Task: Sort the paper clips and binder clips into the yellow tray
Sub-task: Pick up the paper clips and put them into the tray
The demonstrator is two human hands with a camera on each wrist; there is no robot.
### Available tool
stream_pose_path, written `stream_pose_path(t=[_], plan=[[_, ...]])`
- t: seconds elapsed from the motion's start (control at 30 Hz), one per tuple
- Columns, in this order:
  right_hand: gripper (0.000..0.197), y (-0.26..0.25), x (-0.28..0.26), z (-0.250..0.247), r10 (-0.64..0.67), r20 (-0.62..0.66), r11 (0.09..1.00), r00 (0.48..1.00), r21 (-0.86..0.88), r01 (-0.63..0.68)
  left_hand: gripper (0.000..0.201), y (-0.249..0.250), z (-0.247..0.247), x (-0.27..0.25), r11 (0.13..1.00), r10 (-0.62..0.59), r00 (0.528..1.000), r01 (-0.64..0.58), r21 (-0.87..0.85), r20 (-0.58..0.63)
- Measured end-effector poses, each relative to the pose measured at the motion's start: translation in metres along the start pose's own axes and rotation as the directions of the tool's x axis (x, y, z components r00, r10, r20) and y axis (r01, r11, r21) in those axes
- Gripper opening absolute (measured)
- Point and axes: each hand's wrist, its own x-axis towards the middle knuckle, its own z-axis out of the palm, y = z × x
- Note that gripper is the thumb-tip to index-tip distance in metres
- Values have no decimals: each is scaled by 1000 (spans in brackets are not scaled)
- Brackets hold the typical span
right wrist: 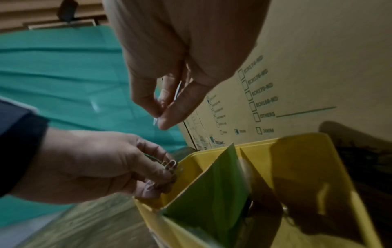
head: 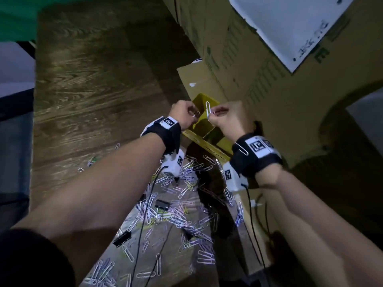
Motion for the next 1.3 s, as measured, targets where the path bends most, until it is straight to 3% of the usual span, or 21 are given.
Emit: stream_pose_path(t=[0.13, 0.27, 0.33, 0.37, 0.43, 0.53, 0.6, 0.67, 0.73, 0.8, 0.87, 0.93, 1.07, 1.17, 1.3], plan=[[20, 2, 24, 11, -79, 70, 965, 994, -246, 94, 20, -2, -1, -8, 993, 47, 997, -54, 102, 69], [36, 8, 37, 26, -90, 189, 896, 978, -412, 162, 19, -9, -10, -39, 992, 124, 989, -126, -26, -75], [32, 11, 38, 30, -78, 253, 845, 964, -496, 198, 16, -16, -9, -67, 986, 153, 984, -157, -51, -90], [29, 12, 38, 30, -79, 275, 830, 958, -514, 216, 14, -20, -6, -84, 983, 176, 984, -177, -41, -34], [27, 13, 33, 28, -112, 281, 841, 953, -485, 241, 14, -28, 0, -122, 976, 216, 953, -219, -10, 212], [27, 10, 11, 22, -171, 275, 914, 946, -313, 256, 38, -43, 17, -178, 933, 222, 793, -343, 114, 567], [24, 8, -14, 14, -149, 353, 952, 924, -203, 231, 51, -58, 34, -209, 867, 189, 715, -443, 227, 673], [25, 11, -43, 7, -37, 510, 952, 859, -242, 185, 58, -70, 52, -232, 793, 133, 680, -510, 334, 721], [27, 24, -70, 6, 139, 655, 921, 743, -362, 146, 55, -82, 66, -245, 744, 112, 679, -542, 392, 726], [35, 43, -91, 16, 296, 707, 859, 642, -491, 144, 44, -92, 75, -250, 734, 162, 692, -561, 383, 703], [50, 63, -106, 31, 363, 708, 773, 606, -592, 229, 36, -102, 79, -253, 764, 243, 705, -562, 317, 666], [50, 77, -119, 40, 334, 703, 740, 628, -609, 288, 30, -111, 77, -252, 804, 332, 717, -555, 213, 613], [16, 96, -130, 45, 177, 643, 763, 745, -568, 309, 38, -116, 60, -243, 835, 424, 792, -530, 149, 439], [15, 103, -127, 30, 143, 518, 807, 843, -554, 204, 39, -118, 49, -228, 806, 455, 819, -546, 229, 349], [16, 114, -116, -9, 136, 218, 845, 967, -534, 2, 22, -125, 41, -205, 781, 411, 858, -506, 366, 310]])
